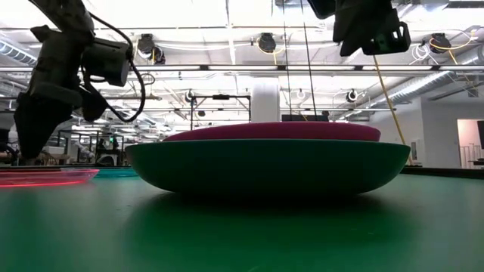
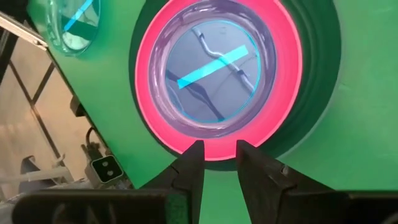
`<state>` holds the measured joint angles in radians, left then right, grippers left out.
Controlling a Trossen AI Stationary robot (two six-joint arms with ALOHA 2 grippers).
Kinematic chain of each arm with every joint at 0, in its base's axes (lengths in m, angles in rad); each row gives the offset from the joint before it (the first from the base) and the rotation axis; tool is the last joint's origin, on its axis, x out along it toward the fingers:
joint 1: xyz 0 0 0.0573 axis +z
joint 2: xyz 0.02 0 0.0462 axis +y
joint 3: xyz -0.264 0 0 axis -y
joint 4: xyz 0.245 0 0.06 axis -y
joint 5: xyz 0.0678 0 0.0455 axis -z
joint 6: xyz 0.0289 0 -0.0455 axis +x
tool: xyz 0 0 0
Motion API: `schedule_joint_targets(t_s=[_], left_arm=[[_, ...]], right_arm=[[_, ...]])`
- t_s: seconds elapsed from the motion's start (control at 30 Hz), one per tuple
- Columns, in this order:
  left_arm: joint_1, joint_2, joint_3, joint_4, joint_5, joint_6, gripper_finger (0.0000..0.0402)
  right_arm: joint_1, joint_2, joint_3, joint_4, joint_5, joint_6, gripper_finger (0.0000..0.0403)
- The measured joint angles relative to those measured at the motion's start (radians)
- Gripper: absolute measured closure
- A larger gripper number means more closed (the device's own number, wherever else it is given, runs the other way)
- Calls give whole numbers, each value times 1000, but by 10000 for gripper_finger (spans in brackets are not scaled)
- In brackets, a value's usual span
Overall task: Stack plastic plates
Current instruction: Stack the left pink transparent plate on top of the blue transparent plate
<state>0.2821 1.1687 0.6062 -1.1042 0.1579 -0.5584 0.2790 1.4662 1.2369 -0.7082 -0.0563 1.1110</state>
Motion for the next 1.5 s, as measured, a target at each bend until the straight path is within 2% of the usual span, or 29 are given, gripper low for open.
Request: schedule_joint_targets(t_s=[0.2, 0.3, 0.43, 0.83, 1.1, 1.5], left_arm=[[7, 0, -54, 67, 11, -29, 175], [18, 0, -88, 100, 38, -54, 189], [30, 1, -121, 128, 48, -75, 230], [32, -1, -119, 218, 20, -135, 388], [32, 1, -74, 239, 29, -154, 396], [32, 1, 179, 216, 26, -132, 397]], right_arm=[[-17, 1, 0, 0, 2, -3, 314], [-21, 1, 0, 0, 2, -6, 314], [-24, 1, 0, 0, 2, -9, 314], [-24, 1, 0, 0, 6, -17, 314], [-24, 1, 0, 0, 5, -28, 314], [-23, 1, -1, 0, 3, -27, 314]])
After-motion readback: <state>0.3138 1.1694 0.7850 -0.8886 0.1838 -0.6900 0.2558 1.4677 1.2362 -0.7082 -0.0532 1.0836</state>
